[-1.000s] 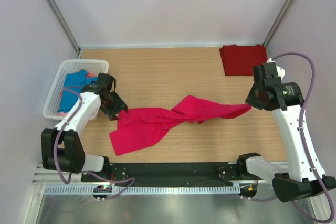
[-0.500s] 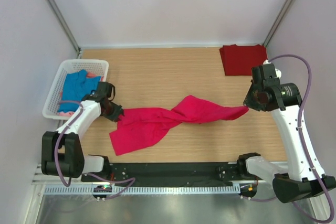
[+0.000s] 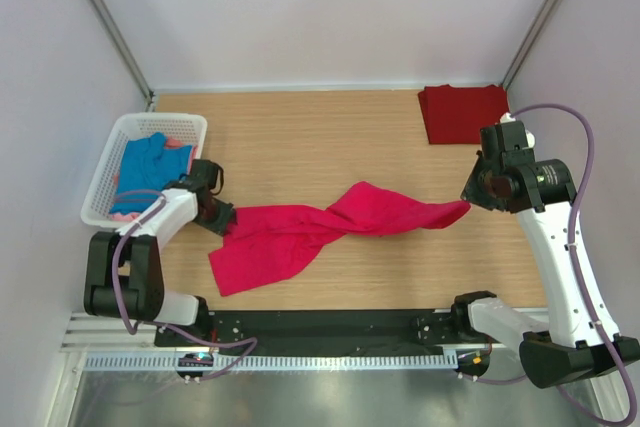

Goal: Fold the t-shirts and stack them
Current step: Flatten the tshirt out

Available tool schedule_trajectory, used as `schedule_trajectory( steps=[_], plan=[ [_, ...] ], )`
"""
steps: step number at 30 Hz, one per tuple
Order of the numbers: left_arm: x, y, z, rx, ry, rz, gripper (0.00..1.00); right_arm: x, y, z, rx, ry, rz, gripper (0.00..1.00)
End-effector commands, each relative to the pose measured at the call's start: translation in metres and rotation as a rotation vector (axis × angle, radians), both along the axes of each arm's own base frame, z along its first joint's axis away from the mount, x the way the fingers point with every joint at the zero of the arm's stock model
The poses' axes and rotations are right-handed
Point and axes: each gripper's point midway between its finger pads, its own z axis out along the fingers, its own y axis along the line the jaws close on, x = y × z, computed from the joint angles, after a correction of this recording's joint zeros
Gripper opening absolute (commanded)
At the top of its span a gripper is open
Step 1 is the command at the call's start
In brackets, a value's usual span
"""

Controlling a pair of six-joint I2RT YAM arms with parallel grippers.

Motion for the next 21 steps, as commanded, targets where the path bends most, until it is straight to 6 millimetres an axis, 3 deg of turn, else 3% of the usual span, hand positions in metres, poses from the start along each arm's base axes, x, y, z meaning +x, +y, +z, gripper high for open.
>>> schedule_trajectory(
  steps=[1,6,10,21],
  plan=[
    [-0.002,0.006,-0.003,0.025,-0.013,0.046,0.32,0.007,0.004,0.005,0.01,-0.035,0.018,0.01],
    [-0.012,0.0,-0.012,0.014,0.014,0.051,0.33,0.009,0.005,0.003,0.011,-0.031,0.022,0.01],
    [-0.007,-0.005,-0.013,0.022,0.006,0.035,0.33,0.011,0.005,0.002,0.013,-0.029,0.02,0.01],
    [-0.01,-0.003,-0.014,0.06,0.039,0.01,0.23,0.01,0.003,0.004,0.002,-0.033,0.017,0.01]
  ],
)
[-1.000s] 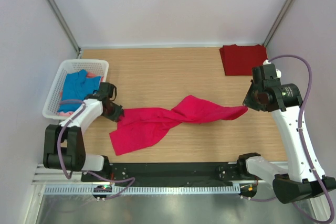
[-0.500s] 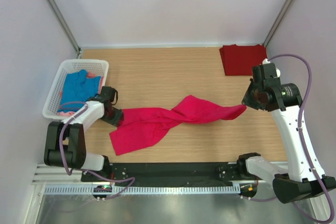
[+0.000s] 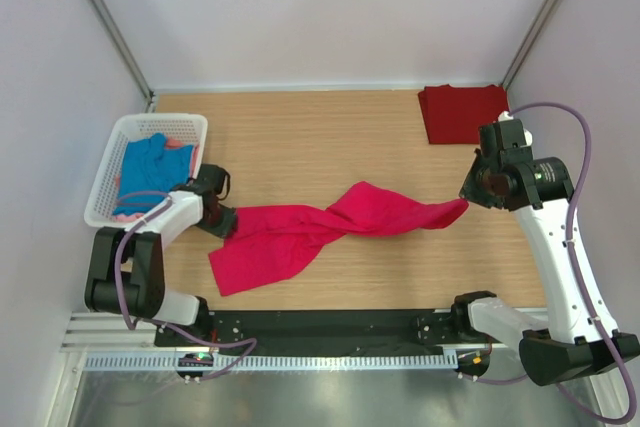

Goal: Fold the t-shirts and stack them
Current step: Flatten the tshirt out

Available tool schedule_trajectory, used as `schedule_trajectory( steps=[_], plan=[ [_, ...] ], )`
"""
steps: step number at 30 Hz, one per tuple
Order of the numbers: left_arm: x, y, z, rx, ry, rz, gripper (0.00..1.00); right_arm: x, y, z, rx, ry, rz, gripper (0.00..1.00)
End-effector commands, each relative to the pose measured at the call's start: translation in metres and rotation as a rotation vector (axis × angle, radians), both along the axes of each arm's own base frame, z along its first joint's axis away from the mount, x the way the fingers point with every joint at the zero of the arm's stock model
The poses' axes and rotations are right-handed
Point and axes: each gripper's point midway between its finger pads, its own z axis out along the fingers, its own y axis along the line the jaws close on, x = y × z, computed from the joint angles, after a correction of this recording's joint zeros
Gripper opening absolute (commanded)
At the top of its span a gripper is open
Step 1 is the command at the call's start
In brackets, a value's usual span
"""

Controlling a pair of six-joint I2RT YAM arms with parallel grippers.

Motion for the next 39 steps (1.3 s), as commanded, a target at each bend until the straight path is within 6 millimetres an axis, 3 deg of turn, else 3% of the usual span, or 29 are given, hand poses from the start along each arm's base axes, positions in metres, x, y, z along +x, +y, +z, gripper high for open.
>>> schedule_trajectory(
  steps=[1,5,7,9,11,12,17,19,22,23,24,25,26,28,29,30,32,33,36,37,39],
  plan=[
    [0.001,-0.002,0.004,0.014,0.009,-0.021,0.2,0.005,0.0,0.006,-0.007,-0.033,0.007,0.01],
    [0.007,-0.004,0.011,0.017,-0.007,-0.046,0.01,0.005,0.0,0.006,-0.005,-0.033,0.006,0.01],
    [0.009,-0.003,0.018,0.027,-0.004,-0.062,0.0,0.005,0.0,0.007,-0.005,-0.035,0.006,0.01],
    [0.02,0.0,0.037,0.057,-0.029,-0.089,0.0,0.005,-0.001,0.009,-0.008,-0.039,0.004,0.01],
    [0.014,0.013,0.049,0.128,0.002,-0.096,0.0,0.006,0.0,0.012,-0.003,-0.049,0.004,0.01],
    [0.023,0.016,0.067,0.153,-0.036,-0.112,0.0,0.007,0.0,0.013,-0.004,-0.049,0.003,0.01],
    [0.03,0.025,0.116,0.206,-0.115,-0.144,0.0,0.014,0.001,0.022,0.005,-0.065,-0.014,0.01],
    [0.039,0.023,0.15,0.199,-0.21,-0.142,0.0,0.023,0.0,0.026,-0.002,-0.072,-0.037,0.01],
    [0.05,0.02,0.199,0.185,-0.357,-0.139,0.0,0.048,-0.007,0.063,-0.023,-0.178,-0.094,0.01],
    [0.06,0.019,0.233,0.177,-0.447,-0.131,0.0,0.064,-0.008,0.085,-0.025,-0.237,-0.112,0.01],
    [0.065,0.019,0.252,0.178,-0.499,-0.124,0.0,0.075,-0.014,0.101,-0.041,-0.291,-0.144,0.01],
    [0.069,0.02,0.271,0.185,-0.544,-0.118,0.0,0.084,-0.016,0.136,-0.033,-0.392,-0.159,0.01],
    [0.075,0.021,0.312,0.183,-0.645,-0.1,0.0,0.099,-0.016,0.145,-0.042,-0.415,-0.172,0.01],
    [0.079,0.024,0.351,0.183,-0.738,-0.064,0.0,0.113,-0.025,0.18,-0.057,-0.52,-0.222,0.01],
    [0.081,0.024,0.368,0.172,-0.783,-0.05,0.0,0.112,-0.028,0.218,-0.04,-0.626,-0.248,0.01],
    [0.08,0.023,0.406,0.157,-0.88,-0.035,0.0,0.12,-0.031,0.227,-0.045,-0.652,-0.266,0.01],
    [0.078,0.023,0.434,0.143,-0.946,-0.018,0.0,0.119,-0.036,0.264,-0.038,-0.778,-0.299,0.01],
    [0.072,0.025,0.464,0.134,-1.021,-0.004,0.0,0.112,-0.038,0.293,-0.014,-0.893,-0.303,0.01],
    [0.059,0.024,0.494,0.101,-1.102,-0.002,0.0,0.104,-0.035,0.317,-0.013,-1.003,-0.253,0.01],
    [0.054,0.022,0.502,0.089,-1.127,-0.008,0.0,0.09,-0.039,0.333,-0.004,-1.058,-0.267,0.01],
    [0.043,0.016,0.509,0.043,-1.151,-0.023,0.0,0.074,-0.044,0.343,0.005,-1.097,-0.289,0.01]
  ],
)
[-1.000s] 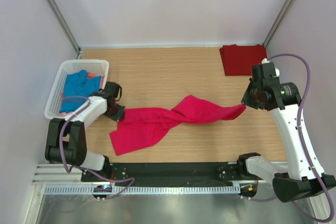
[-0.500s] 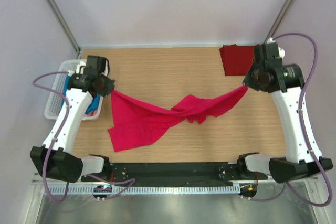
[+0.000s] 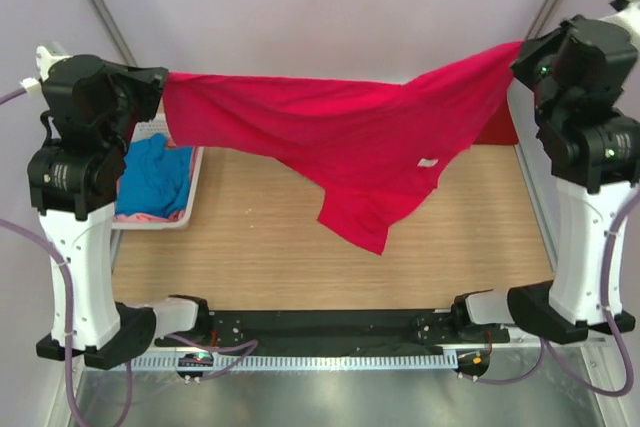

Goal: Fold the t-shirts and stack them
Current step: Flatten the tshirt out

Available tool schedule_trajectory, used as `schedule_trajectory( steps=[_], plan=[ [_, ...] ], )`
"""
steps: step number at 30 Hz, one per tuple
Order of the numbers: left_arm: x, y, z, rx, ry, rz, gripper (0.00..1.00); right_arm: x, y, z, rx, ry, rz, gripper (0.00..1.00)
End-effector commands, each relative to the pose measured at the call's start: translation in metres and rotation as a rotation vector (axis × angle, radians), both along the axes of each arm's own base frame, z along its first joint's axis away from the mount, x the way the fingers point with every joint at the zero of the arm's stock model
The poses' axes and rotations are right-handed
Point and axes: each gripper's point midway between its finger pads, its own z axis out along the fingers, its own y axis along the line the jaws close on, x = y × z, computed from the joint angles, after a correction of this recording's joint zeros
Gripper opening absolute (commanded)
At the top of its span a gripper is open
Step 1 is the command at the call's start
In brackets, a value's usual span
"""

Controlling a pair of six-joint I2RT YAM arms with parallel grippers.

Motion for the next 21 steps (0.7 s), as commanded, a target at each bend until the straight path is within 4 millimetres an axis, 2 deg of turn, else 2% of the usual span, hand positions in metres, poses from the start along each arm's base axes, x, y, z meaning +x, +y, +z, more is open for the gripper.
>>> schedule_trajectory(
  steps=[1,3,4,6,7,8,9,10,12,13,18,21],
  plan=[
    [-0.017,-0.005,0.015,-0.05,-0.046,-0.03,0.0,-0.052,-0.019,0.071,0.024,-0.269,-0.059,0.01],
    [-0.025,-0.012,0.01,-0.067,-0.029,-0.075,0.0,-0.066,-0.016,0.076,0.042,-0.296,-0.026,0.01],
    [-0.036,-0.013,0.015,-0.069,-0.048,-0.093,0.0,-0.072,-0.014,0.077,0.05,-0.303,-0.012,0.01],
    [-0.051,-0.016,0.012,-0.08,-0.038,-0.12,0.0,-0.092,-0.016,0.081,0.063,-0.335,-0.007,0.01],
    [-0.065,-0.015,0.013,-0.094,-0.041,-0.125,0.0,-0.098,-0.016,0.079,0.078,-0.334,-0.006,0.01],
    [-0.076,-0.015,0.018,-0.092,-0.052,-0.133,0.0,-0.112,-0.018,0.087,0.084,-0.362,0.0,0.01],
    [-0.084,-0.013,0.018,-0.084,-0.05,-0.134,0.0,-0.12,-0.015,0.087,0.084,-0.355,0.022,0.01],
    [-0.099,-0.01,0.013,-0.07,-0.028,-0.135,0.0,-0.13,-0.016,0.091,0.092,-0.374,0.028,0.01],
    [-0.111,-0.009,0.009,-0.072,-0.027,-0.141,0.0,-0.158,-0.021,0.098,0.107,-0.427,0.024,0.01],
    [-0.125,-0.012,0.014,-0.098,-0.062,-0.165,0.0,-0.167,-0.025,0.099,0.115,-0.444,0.006,0.01],
    [-0.143,-0.025,0.015,-0.171,-0.084,-0.241,0.0,-0.226,-0.039,0.121,0.136,-0.582,-0.015,0.01],
    [-0.148,-0.041,0.025,-0.228,-0.123,-0.325,0.0,-0.246,-0.047,0.133,0.13,-0.651,-0.044,0.01]
  ],
)
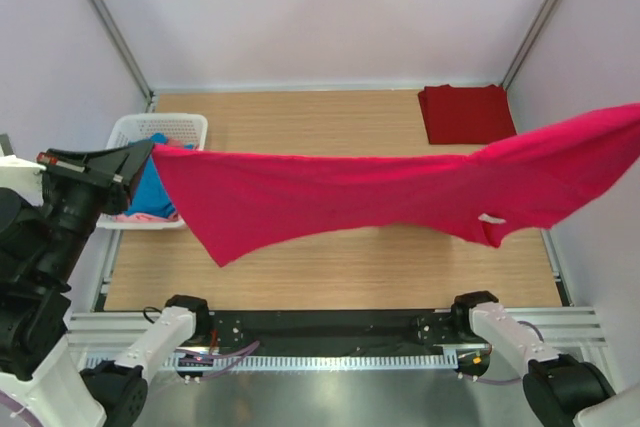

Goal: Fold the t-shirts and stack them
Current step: Flatten the tshirt out

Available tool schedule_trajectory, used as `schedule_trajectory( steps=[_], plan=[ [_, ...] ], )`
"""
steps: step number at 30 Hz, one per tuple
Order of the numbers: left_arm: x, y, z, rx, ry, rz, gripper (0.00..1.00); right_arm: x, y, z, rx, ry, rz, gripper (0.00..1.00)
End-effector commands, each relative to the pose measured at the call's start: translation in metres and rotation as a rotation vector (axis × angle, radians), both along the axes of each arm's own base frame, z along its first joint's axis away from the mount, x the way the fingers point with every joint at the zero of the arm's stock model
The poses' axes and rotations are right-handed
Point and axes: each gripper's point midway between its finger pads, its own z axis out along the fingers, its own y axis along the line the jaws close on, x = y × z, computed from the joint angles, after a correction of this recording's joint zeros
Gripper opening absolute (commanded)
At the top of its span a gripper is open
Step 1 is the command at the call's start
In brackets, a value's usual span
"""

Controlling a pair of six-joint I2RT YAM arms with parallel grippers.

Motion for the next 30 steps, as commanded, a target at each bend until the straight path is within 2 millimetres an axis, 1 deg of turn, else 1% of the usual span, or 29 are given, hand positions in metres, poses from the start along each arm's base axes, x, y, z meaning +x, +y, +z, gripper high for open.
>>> schedule_trajectory(
  steps=[1,3,5,6,7,8,9,10,11,12,13,14,15,16,17,18,19,20,21,22,23,24,25,26,27,28,29,30],
  plan=[
    [0.01,-0.024,0.004,-0.072,0.003,-0.114,0.0,-0.027,-0.014,0.027,0.032,-0.128,-0.056,0.01],
    [0.015,-0.026,0.006,-0.069,0.001,-0.122,0.0,-0.027,-0.017,0.03,0.025,-0.141,-0.076,0.01],
    [0.021,-0.026,0.006,-0.049,0.005,-0.117,0.0,-0.014,-0.015,0.027,0.017,-0.117,-0.08,0.01],
    [0.025,-0.024,0.004,-0.039,0.013,-0.107,0.0,-0.01,-0.013,0.031,0.012,-0.13,-0.076,0.01],
    [0.034,-0.024,0.0,-0.015,0.029,-0.102,0.0,-0.004,-0.011,0.031,-0.014,-0.125,-0.071,0.01],
    [0.041,-0.023,-0.007,0.002,0.046,-0.092,0.0,0.016,-0.006,0.027,-0.038,-0.092,-0.066,0.01],
    [0.048,-0.021,-0.007,0.017,0.041,-0.076,0.0,0.028,0.001,0.031,-0.066,-0.096,-0.042,0.01],
    [0.06,-0.013,-0.014,0.052,0.055,-0.025,0.0,0.042,0.005,0.027,-0.091,-0.068,-0.037,0.01],
    [0.071,-0.011,-0.027,0.066,0.091,-0.005,0.0,0.073,0.013,0.019,-0.12,-0.012,-0.021,0.01],
    [0.081,-0.008,-0.03,0.074,0.086,0.017,0.0,0.091,0.025,0.017,-0.159,0.005,0.026,0.01],
    [0.094,-0.004,-0.038,0.09,0.107,0.051,0.0,0.115,0.034,0.005,-0.189,0.051,0.057,0.01],
    [0.11,-0.004,-0.06,0.119,0.153,0.06,0.0,0.145,0.043,-0.009,-0.222,0.103,0.081,0.01],
    [0.121,-0.003,-0.068,0.134,0.163,0.071,0.0,0.159,0.049,-0.007,-0.236,0.083,0.099,0.01],
    [0.135,-0.003,-0.068,0.141,0.141,0.085,0.0,0.175,0.061,-0.015,-0.269,0.09,0.143,0.01],
    [0.154,-0.001,-0.084,0.18,0.171,0.107,0.0,0.202,0.066,-0.038,-0.297,0.145,0.155,0.01],
    [0.169,0.0,-0.1,0.197,0.203,0.118,0.0,0.228,0.072,-0.047,-0.308,0.162,0.163,0.01],
    [0.183,0.001,-0.102,0.202,0.193,0.131,0.0,0.25,0.077,-0.065,-0.323,0.207,0.177,0.01],
    [0.202,0.001,-0.118,0.226,0.229,0.133,0.0,0.266,0.081,-0.076,-0.329,0.228,0.193,0.01],
    [0.213,0.002,-0.124,0.24,0.235,0.137,0.0,0.292,0.088,-0.091,-0.331,0.247,0.209,0.01],
    [0.223,0.003,-0.13,0.251,0.248,0.143,0.0,0.308,0.095,-0.11,-0.332,0.275,0.235,0.01],
    [0.235,0.004,-0.137,0.257,0.257,0.151,0.0,0.319,0.099,-0.12,-0.326,0.283,0.251,0.01],
    [0.252,0.009,-0.154,0.269,0.297,0.161,0.0,0.332,0.102,-0.124,-0.319,0.26,0.259,0.01],
    [0.262,0.012,-0.168,0.277,0.325,0.167,0.0,0.353,0.107,-0.154,-0.315,0.31,0.276,0.01],
    [0.274,0.018,-0.173,0.277,0.321,0.186,0.0,0.364,0.112,-0.157,-0.318,0.286,0.289,0.01],
    [0.29,0.021,-0.196,0.291,0.365,0.186,0.01,0.374,0.116,-0.166,-0.321,0.288,0.302,0.01],
    [0.299,0.025,-0.208,0.295,0.382,0.187,0.0,0.394,0.12,-0.196,-0.323,0.334,0.314,0.01],
    [0.308,0.027,-0.216,0.296,0.389,0.184,0.01,0.403,0.124,-0.206,-0.324,0.342,0.332,0.01],
    [0.326,0.031,-0.238,0.295,0.42,0.175,0.0,0.414,0.127,-0.205,-0.323,0.309,0.334,0.01]
  ],
)
